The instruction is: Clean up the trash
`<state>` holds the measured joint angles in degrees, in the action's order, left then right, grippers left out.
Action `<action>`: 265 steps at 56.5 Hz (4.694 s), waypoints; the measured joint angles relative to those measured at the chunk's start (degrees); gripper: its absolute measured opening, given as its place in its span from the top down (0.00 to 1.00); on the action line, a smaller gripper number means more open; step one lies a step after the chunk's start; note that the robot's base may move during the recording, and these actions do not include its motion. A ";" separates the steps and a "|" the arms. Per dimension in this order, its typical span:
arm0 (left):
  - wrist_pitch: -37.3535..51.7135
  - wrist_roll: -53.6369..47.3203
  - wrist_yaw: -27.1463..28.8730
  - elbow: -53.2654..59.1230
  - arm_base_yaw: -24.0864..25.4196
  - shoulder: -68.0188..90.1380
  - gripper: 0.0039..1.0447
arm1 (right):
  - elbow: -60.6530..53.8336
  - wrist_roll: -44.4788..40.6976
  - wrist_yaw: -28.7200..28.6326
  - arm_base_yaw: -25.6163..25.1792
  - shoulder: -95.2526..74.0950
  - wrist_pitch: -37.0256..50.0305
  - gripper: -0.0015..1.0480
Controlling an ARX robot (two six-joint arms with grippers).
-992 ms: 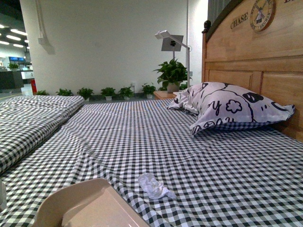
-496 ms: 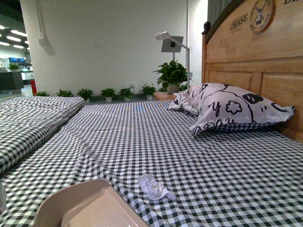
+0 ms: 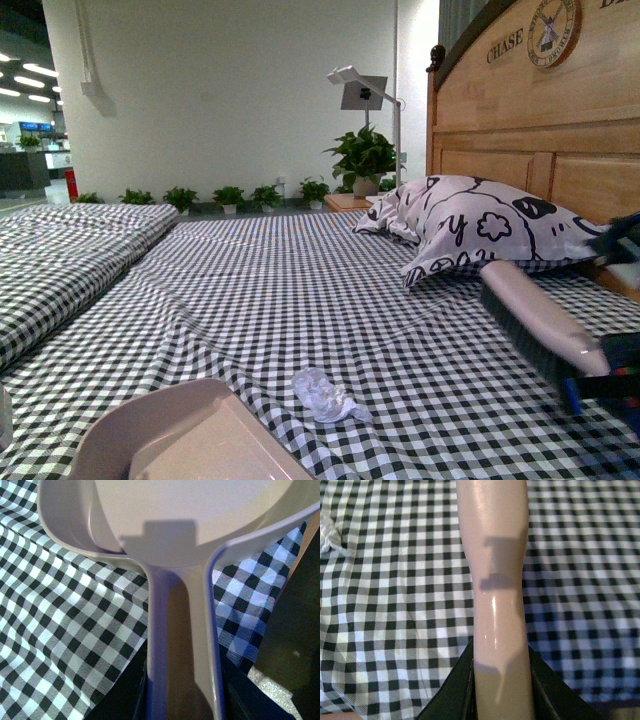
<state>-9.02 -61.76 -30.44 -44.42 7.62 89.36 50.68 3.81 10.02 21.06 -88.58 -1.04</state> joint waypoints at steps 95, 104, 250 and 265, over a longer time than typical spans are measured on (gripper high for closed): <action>0.00 -0.13 0.00 0.00 0.00 0.00 0.74 | 11.43 -5.97 -23.08 6.40 2.51 -19.37 0.80; 0.00 -0.13 0.00 0.00 0.00 0.00 0.74 | 7.91 -5.40 -21.86 2.23 5.18 -15.15 0.80; 8.90 43.06 21.44 17.79 -4.50 -66.14 0.74 | -6.93 15.91 -20.74 -18.75 60.87 -17.03 0.80; 8.90 43.06 21.44 17.81 -4.50 -66.14 0.74 | -6.93 15.91 -20.74 -18.75 60.87 -17.03 0.80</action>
<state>-0.12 -18.70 -8.99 -26.61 3.11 23.22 43.75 19.73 -10.72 2.31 -27.70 -18.06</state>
